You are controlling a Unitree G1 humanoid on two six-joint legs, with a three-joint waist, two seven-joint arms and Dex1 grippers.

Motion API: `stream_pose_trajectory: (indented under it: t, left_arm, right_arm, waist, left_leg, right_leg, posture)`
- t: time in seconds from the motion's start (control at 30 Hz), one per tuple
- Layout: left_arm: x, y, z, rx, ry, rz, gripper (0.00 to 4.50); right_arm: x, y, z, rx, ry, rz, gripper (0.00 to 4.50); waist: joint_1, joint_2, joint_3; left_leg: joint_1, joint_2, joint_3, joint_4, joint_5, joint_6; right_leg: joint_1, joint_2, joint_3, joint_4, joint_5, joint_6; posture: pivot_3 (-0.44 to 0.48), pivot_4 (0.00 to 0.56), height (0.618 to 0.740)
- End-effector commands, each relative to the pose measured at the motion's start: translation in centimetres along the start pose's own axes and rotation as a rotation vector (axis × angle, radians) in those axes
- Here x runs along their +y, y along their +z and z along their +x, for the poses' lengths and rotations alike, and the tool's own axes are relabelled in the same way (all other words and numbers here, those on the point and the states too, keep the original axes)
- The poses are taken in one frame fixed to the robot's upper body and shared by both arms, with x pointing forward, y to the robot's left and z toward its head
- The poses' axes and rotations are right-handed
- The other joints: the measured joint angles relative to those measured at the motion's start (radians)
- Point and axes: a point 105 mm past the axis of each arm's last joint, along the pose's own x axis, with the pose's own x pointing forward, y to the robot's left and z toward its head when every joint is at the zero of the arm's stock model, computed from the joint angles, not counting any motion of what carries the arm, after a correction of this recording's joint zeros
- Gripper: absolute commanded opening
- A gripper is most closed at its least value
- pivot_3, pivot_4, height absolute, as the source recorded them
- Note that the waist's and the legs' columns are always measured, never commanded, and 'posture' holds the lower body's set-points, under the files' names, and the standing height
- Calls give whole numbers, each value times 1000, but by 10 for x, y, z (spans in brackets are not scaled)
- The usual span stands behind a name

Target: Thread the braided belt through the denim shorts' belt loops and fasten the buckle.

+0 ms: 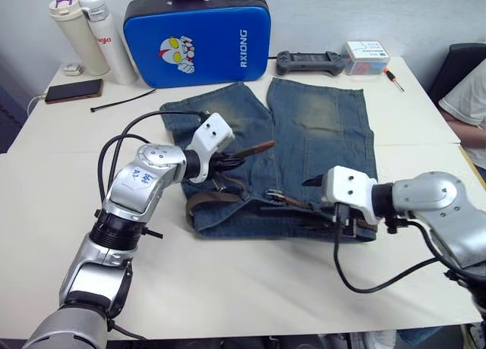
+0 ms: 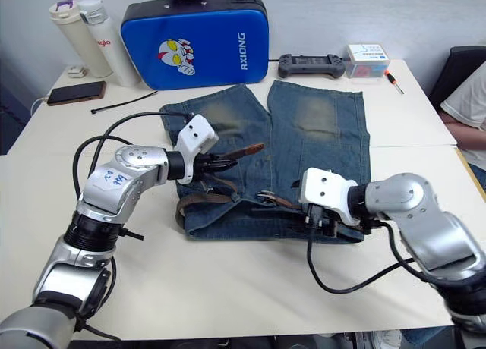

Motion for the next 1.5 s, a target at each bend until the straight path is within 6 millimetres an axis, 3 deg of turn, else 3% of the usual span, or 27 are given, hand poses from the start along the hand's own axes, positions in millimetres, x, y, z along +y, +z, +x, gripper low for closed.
stream_pose_trajectory:
  t: [0.03, 0.1, 0.17, 0.3, 0.47, 0.8, 1.2, 1.5]
  left_arm:
    - [1, 13, 0, -4, 11, 113, 0]
    - [2, 14, 0, 5, 15, 136, 0]
    - [2, 14, 1, 12, 13, 144, 0]
    - [-3, 14, 2, 12, 9, 141, 0]
    - [-6, 7, 2, 60, 20, 98, 0]
    - [-18, -10, 6, 158, 26, -38, 0]
    - [-24, -8, 15, 172, 5, -49, 0]
    - [-2, -8, 2, 179, 92, -59, 0]
  right_arm:
    - [-2, -6, 13, -12, -84, 48, 4471]
    - [-1, -11, 20, -10, -97, 69, 4471]
    - [-1, -13, 27, -18, -128, 124, 3977]
    - [-2, -16, 33, -17, -166, 168, 2550]
    - [-15, -6, 32, -75, -278, 245, 128]
    - [-30, 6, 24, -164, -516, 314, 3]
    - [-27, 5, 26, -205, -640, 478, 3]
    - [-39, -10, 17, -152, -756, 609, 3]
  waist:
    - [0, 0, 0]
    - [0, 0, 0]
    - [-1, 0, 0]
    - [-3, 0, 0]
    - [-3, 0, 0]
    - [-4, 0, 0]
    - [-4, 0, 0]
    - [-5, 0, 0]
  left_leg:
    - [0, 0, 0, 0, 0, 0]
    - [0, 0, 0, -1, 0, 0]
    - [0, 0, 0, -1, 0, 0]
    - [0, 0, 1, -1, 0, 0]
    - [0, 0, 1, -1, 0, 0]
    - [0, 0, 1, -1, 0, 0]
    - [0, -1, 1, -1, 0, 0]
    - [0, -1, 1, -1, 0, 0]
  right_leg:
    - [0, 0, 0, 0, 0, 0]
    - [0, 0, 0, 0, 0, 0]
    - [-1, 0, 0, 0, 0, 0]
    - [-1, 0, 1, 1, 0, 0]
    - [-1, 0, 1, 1, 0, 0]
    - [-2, 0, 1, 3, 0, 0]
    - [-2, 0, 1, 6, 0, 0]
    - [-2, 0, 1, 8, 0, 0]
  posture:
    - [0, 150, 740]
    - [0, 150, 740]
    - [0, 150, 740]
    - [0, 150, 740]
    - [0, 150, 740]
    - [0, 150, 740]
    - [0, 150, 740]
    - [0, 150, 740]
